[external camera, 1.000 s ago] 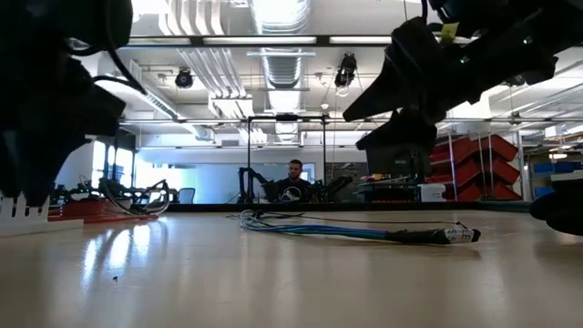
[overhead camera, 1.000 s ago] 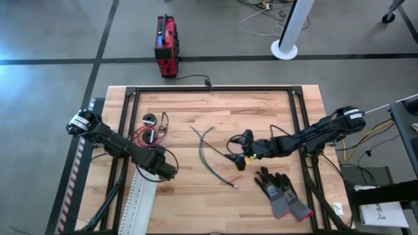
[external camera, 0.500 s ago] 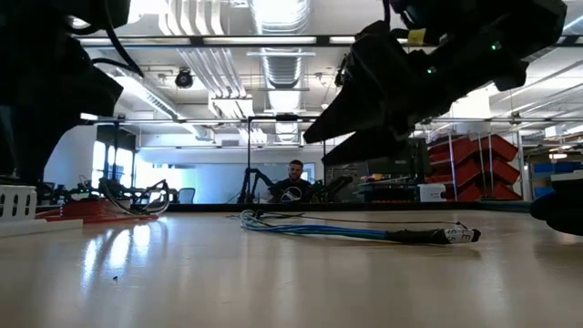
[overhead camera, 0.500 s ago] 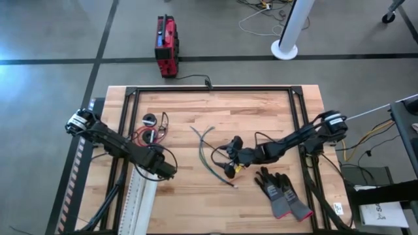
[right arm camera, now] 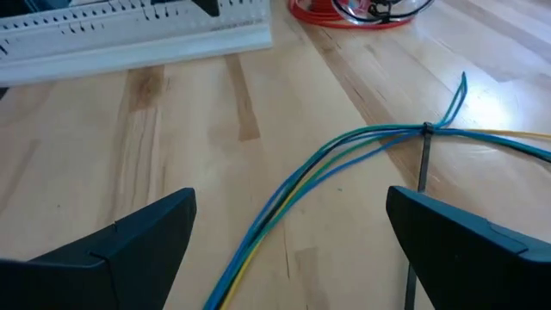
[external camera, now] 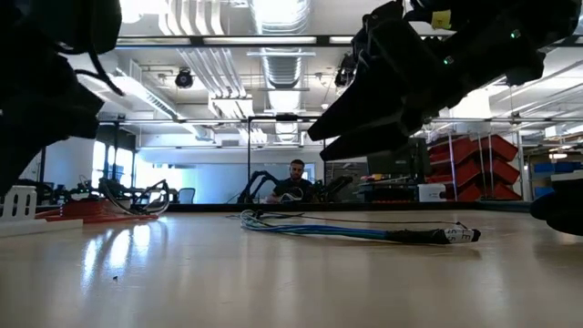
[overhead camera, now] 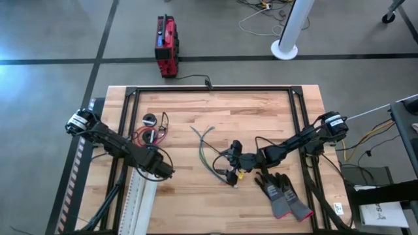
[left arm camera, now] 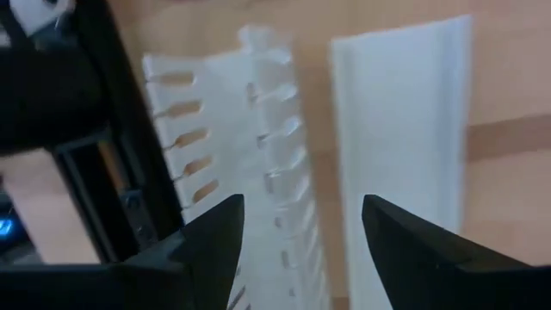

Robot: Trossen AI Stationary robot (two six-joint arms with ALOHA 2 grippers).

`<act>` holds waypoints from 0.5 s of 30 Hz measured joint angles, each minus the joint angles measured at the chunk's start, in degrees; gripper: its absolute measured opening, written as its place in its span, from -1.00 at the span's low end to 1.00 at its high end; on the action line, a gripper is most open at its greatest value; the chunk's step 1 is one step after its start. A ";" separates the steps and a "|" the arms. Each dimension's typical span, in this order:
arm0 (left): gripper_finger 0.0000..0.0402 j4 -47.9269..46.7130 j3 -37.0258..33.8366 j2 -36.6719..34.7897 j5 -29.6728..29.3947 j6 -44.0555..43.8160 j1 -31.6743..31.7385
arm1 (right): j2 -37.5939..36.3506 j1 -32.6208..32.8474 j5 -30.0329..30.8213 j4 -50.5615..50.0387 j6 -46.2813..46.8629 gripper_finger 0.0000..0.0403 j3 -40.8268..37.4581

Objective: Ziptie cables
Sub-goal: Put the cable wires into the white cable duct

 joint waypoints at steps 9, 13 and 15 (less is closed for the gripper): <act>0.00 17.63 -8.95 -2.37 2.47 -0.58 -0.20 | 0.00 0.07 0.01 -0.02 0.57 0.84 0.00; -0.05 18.62 -12.03 -2.47 3.46 -3.12 -0.20 | 0.00 0.07 0.00 -0.02 0.64 0.84 0.00; -0.09 20.31 -13.16 -2.42 3.49 -1.89 -0.20 | 0.00 0.07 0.01 -0.01 0.64 0.84 0.00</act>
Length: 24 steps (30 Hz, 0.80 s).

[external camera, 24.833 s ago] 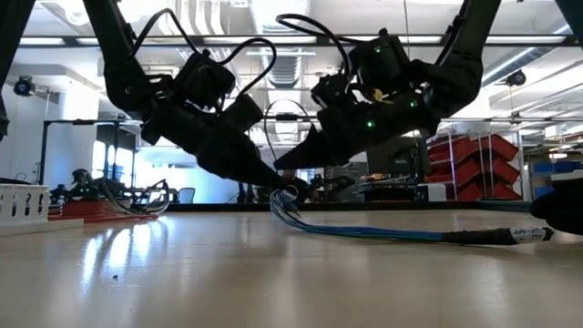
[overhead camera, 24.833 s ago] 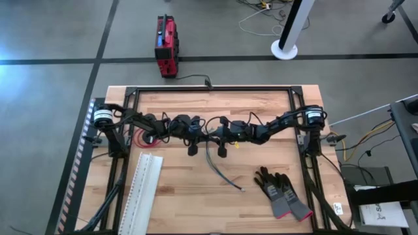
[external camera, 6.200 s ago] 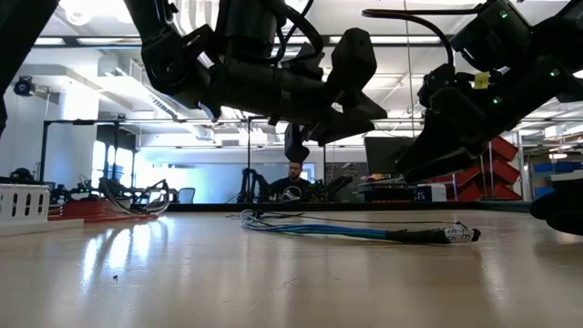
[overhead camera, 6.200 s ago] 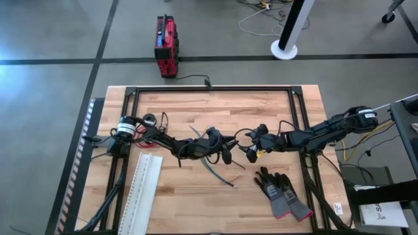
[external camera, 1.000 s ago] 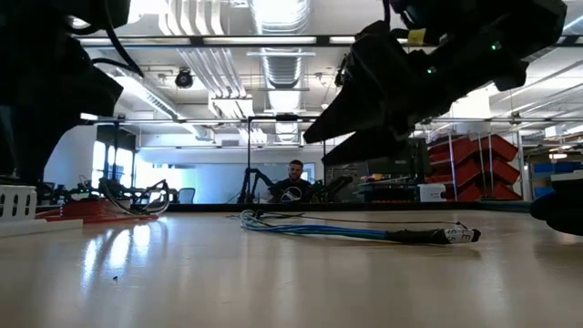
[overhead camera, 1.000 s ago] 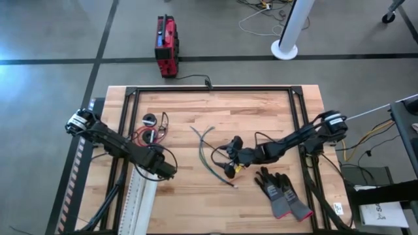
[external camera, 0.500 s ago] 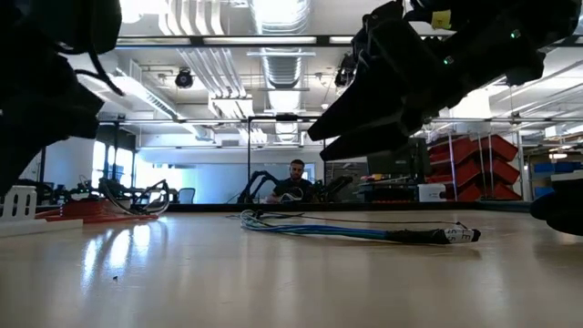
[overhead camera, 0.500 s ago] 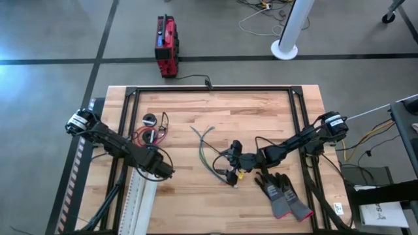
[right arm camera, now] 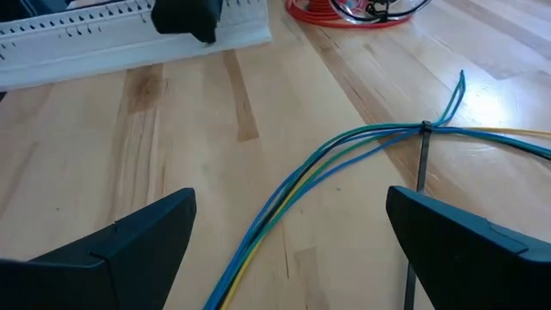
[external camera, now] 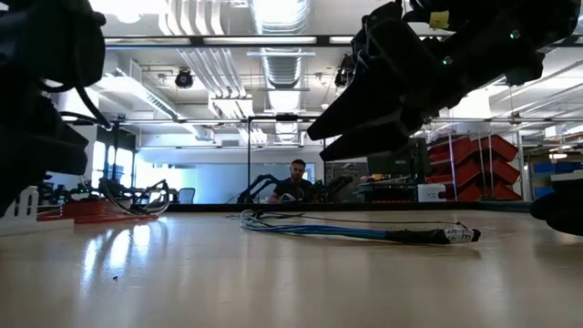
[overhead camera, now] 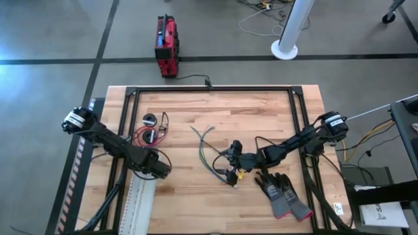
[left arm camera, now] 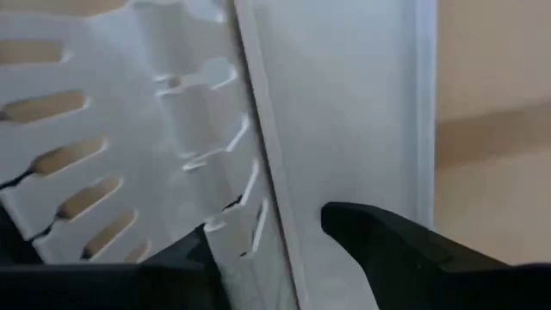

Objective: Ziptie cables
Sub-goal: Put the cable wires into the white cable duct

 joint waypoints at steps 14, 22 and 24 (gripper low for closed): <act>-0.57 26.70 1.81 3.69 -23.81 21.58 0.75 | -1.85 -0.13 -1.86 -2.22 -16.14 0.84 1.71; -0.86 37.03 5.55 13.64 -24.54 37.83 5.05 | -9.56 -0.33 -10.24 -18.12 -17.45 0.84 2.45; -0.90 38.21 8.04 15.70 -25.08 43.23 6.03 | -11.40 -0.26 -12.44 -21.32 -17.20 0.84 2.45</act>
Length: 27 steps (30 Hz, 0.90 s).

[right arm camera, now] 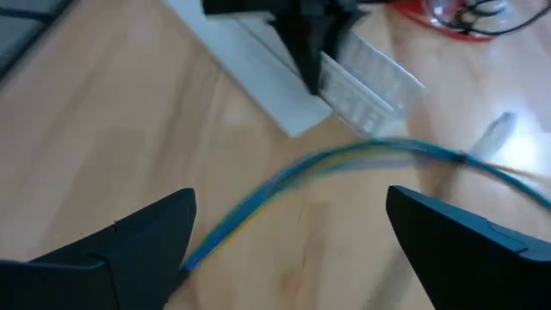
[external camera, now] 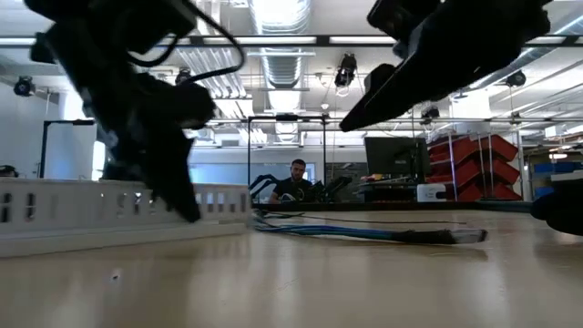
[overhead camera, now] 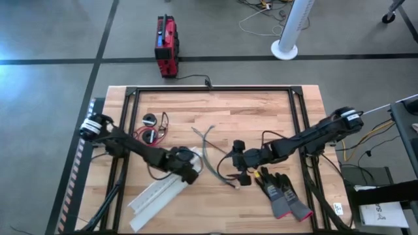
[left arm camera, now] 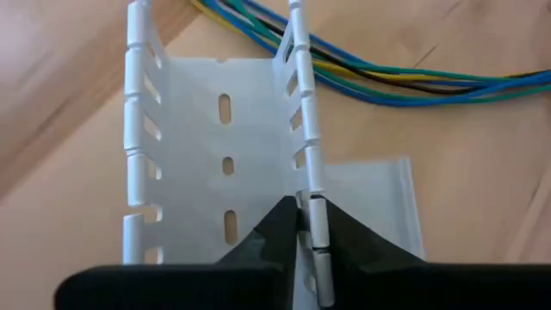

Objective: Ziptie cables
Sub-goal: Put the cable wires into the white cable duct

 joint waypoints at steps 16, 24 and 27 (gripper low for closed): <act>-0.99 -15.75 18.88 3.25 -1.10 23.42 2.39 | 3.00 7.71 -11.80 -5.79 10.86 0.84 -0.28; -0.94 -18.82 19.50 -0.26 -1.59 22.20 0.86 | 5.56 12.86 -11.40 -5.99 16.39 0.84 -0.33; -0.93 -18.77 18.22 -0.26 -1.55 21.36 0.35 | 7.10 13.35 -6.44 -5.66 20.61 0.84 -0.33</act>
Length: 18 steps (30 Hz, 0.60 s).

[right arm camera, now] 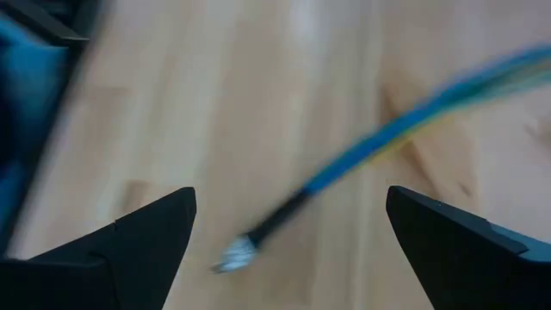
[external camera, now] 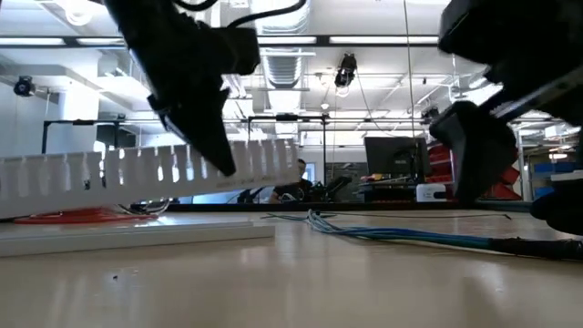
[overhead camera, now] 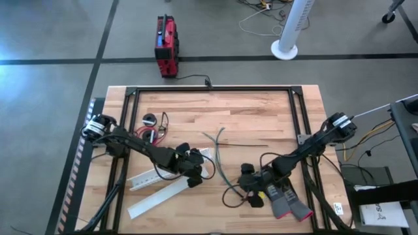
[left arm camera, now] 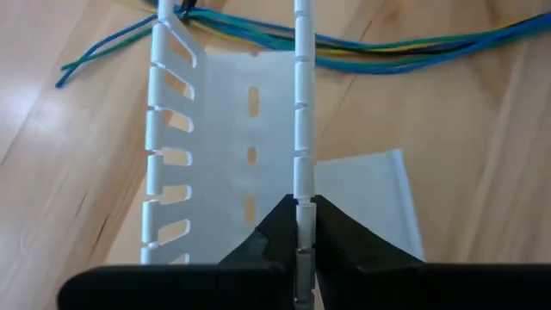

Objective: Ziptie cables
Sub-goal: Put the cable wires into the white cable duct

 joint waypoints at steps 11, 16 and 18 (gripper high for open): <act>-0.95 7.46 -6.89 0.00 -1.40 -0.74 0.86 | 4.70 3.33 8.27 -5.35 12.56 0.69 1.12; -0.96 13.09 -10.00 -0.07 -1.70 -0.73 1.84 | 4.72 5.46 7.20 -7.35 11.99 0.58 3.72; -0.96 15.45 -11.37 -0.07 -1.70 -0.33 2.31 | 4.85 6.56 7.67 -7.88 11.16 0.54 5.27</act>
